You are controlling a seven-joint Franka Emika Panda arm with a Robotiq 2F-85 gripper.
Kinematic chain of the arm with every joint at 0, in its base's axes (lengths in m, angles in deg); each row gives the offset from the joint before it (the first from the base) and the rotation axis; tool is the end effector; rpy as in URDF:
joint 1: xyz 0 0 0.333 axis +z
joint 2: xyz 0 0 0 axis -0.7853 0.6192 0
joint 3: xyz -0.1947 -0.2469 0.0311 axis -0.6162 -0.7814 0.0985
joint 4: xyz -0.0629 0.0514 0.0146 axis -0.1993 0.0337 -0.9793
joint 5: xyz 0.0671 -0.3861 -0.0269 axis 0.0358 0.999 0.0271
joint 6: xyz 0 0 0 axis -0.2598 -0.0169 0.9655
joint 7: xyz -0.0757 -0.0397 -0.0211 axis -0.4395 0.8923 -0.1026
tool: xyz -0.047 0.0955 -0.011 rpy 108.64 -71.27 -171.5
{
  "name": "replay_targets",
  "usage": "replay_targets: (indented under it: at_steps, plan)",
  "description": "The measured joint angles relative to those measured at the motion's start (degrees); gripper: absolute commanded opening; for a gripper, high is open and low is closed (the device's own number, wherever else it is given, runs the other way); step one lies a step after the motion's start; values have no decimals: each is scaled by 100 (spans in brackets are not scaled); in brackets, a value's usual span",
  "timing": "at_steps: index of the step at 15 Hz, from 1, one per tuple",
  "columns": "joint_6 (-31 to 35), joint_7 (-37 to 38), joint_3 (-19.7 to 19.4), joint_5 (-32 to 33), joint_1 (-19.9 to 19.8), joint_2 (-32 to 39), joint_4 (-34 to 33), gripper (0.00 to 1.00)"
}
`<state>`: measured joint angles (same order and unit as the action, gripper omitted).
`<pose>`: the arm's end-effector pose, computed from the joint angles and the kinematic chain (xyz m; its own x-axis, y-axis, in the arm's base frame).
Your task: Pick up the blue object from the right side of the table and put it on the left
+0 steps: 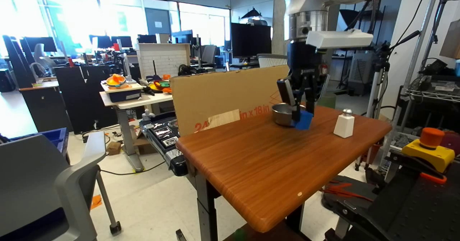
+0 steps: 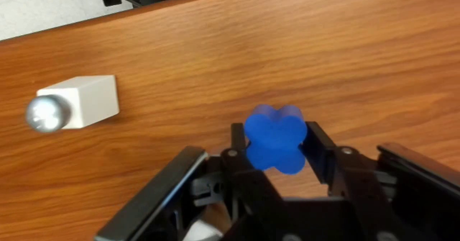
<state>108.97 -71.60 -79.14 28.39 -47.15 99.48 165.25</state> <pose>0.5323 0.0486 0.2421 0.9866 -0.1381 -0.0864 -0.1352 -0.9901 0.0390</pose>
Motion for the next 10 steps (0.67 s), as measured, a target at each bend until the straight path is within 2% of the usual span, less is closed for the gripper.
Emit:
replay_targets:
  at_steps: [4,8,9,10]
  plan:
    - [594,453,73,229,434,222,273,19]
    - [673,1144,-76,904,772,586,212,19]
    - [662,1264,-125,1028,849,650,177,66]
    - [622,1341,-169,1109,919,692,155,70]
